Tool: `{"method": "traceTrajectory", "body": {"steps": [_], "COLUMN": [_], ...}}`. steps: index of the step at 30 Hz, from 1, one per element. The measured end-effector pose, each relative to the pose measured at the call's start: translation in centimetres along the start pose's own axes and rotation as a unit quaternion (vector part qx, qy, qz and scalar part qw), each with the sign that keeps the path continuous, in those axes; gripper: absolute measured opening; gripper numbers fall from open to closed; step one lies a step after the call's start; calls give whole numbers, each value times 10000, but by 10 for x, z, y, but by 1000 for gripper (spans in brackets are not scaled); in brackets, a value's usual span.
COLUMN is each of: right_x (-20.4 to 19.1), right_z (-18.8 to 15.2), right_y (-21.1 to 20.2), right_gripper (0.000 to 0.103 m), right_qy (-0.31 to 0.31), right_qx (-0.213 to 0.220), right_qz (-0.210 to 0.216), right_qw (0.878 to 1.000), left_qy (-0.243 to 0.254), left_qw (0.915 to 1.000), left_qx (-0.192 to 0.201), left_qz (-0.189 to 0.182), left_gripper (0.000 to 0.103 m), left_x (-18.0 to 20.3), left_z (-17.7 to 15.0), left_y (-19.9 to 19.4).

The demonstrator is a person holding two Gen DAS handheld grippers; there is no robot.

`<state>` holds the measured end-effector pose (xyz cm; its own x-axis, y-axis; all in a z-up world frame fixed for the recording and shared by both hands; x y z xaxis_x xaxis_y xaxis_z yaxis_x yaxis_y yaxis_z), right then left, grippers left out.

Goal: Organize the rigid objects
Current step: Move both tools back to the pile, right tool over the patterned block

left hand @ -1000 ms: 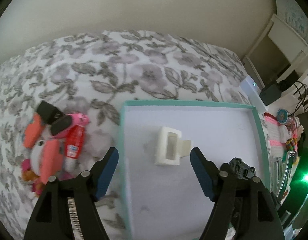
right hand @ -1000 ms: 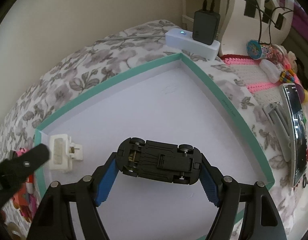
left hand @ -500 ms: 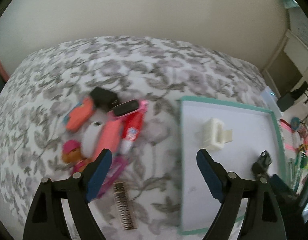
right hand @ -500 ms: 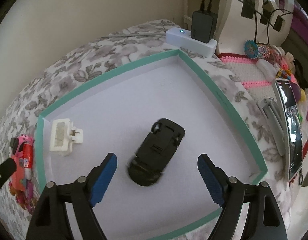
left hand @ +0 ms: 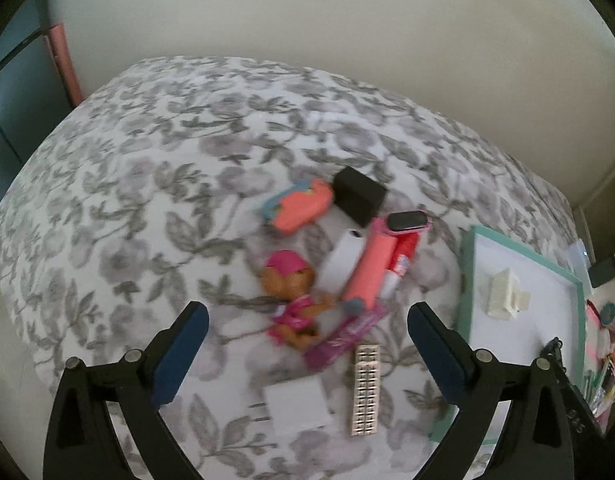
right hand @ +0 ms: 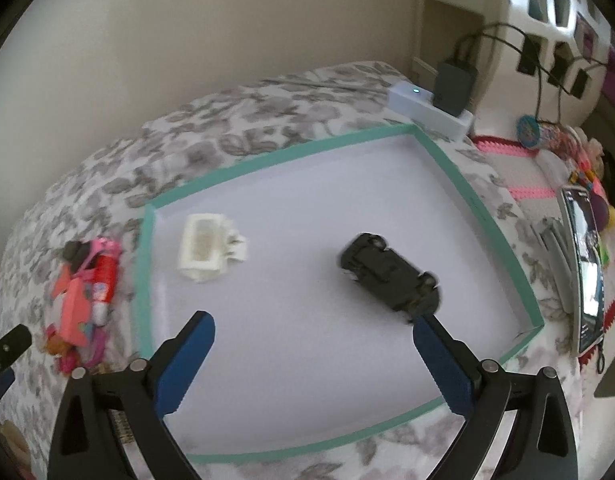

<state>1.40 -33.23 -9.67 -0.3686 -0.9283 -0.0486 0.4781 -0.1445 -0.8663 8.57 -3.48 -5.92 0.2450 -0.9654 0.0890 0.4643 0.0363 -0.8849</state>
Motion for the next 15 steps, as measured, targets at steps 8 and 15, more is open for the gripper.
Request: {"method": "traceTrajectory", "body": {"steps": [8, 15], "right_x": [-68, -118], "right_z": [-5, -21], "right_y": [-17, -12], "right_gripper": [101, 101], "right_qy": [-563, -1099], "right_qx": [84, -130], "right_qz": [602, 994], "right_qw": [9966, 9889], "left_qy": [-157, -492], "left_qw": [9996, 9954], "left_qx": [-156, -769], "left_qz": [180, 300], "left_gripper": [100, 100], "left_x": [-31, -48], "left_z": [-3, -23], "left_y": [0, 20]}}
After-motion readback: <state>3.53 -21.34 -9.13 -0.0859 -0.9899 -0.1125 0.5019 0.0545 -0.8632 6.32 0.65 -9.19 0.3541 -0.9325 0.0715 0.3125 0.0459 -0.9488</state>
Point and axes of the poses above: each gripper's, at about its wrist camera, not at the fingertips, and y roughly the way its jaws point, x to its right, z to its top, the point moved 9 cm from there along y, roughly the way its jaws point, and after that the axes turned 9 degrees about -y, right-handed, at the moved point
